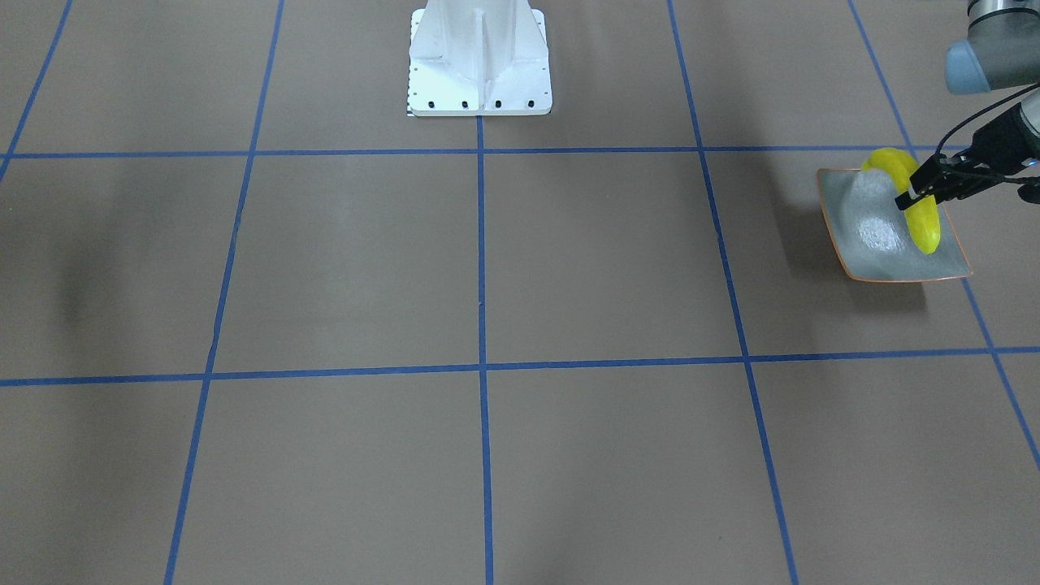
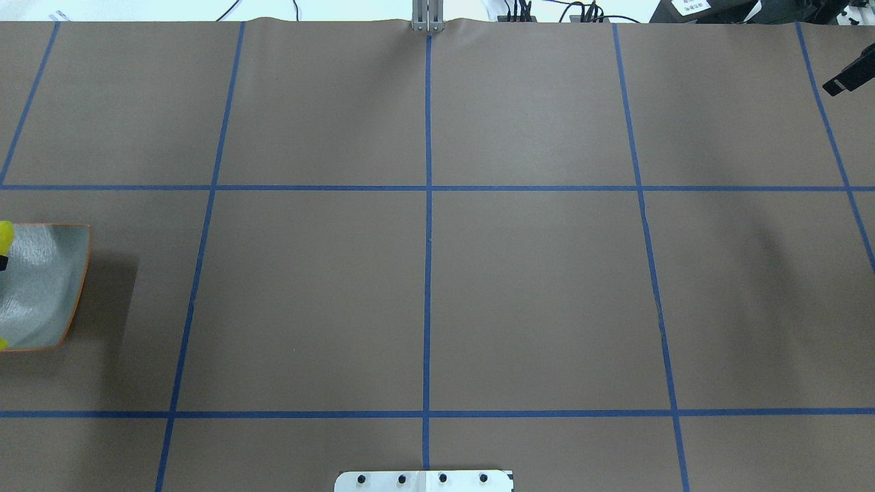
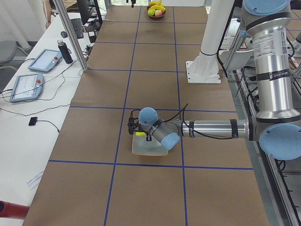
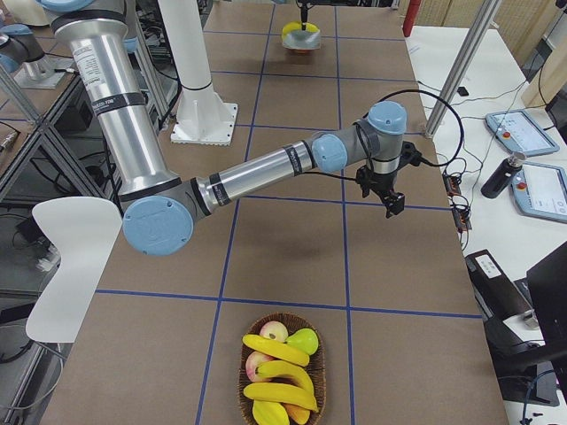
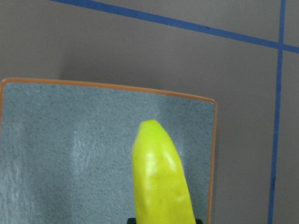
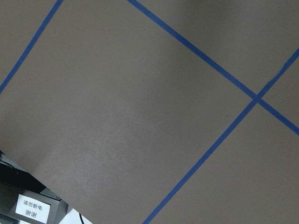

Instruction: Transfer all bananas from basket to plate

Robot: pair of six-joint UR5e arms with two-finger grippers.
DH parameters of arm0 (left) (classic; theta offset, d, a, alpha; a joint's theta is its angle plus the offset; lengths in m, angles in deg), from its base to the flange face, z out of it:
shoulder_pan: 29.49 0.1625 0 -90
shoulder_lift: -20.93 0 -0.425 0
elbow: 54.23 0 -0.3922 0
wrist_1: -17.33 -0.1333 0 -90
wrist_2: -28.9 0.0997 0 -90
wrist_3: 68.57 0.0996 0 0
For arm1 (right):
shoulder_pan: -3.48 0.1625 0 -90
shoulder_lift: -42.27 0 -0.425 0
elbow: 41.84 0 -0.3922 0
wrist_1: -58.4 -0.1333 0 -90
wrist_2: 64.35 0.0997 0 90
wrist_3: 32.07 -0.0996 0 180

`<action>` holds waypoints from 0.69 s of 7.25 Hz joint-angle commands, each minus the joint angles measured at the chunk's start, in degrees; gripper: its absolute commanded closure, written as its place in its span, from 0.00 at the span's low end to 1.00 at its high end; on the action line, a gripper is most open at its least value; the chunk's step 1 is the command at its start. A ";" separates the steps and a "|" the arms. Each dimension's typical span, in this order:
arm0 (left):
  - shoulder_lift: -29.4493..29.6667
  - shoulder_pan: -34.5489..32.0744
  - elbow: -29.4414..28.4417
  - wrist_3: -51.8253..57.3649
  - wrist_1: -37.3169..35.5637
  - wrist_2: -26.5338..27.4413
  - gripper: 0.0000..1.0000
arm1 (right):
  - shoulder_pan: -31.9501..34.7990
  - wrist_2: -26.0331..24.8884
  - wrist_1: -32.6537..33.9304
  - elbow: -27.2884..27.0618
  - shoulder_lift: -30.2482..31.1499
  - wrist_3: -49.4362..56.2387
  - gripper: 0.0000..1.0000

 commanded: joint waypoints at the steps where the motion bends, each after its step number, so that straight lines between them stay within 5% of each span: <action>1: 2.82 0.04 -3.78 0.07 1.69 0.15 0.55 | 0.03 0.00 -0.07 -0.05 -0.16 0.05 0.00; 3: 3.53 0.04 -5.20 0.07 3.72 0.15 0.39 | 0.03 0.00 -0.07 -0.05 -0.16 0.05 0.00; 5: 3.53 0.04 -5.21 0.07 4.51 0.15 0.13 | 0.03 0.00 -0.16 -0.06 0.02 0.05 0.00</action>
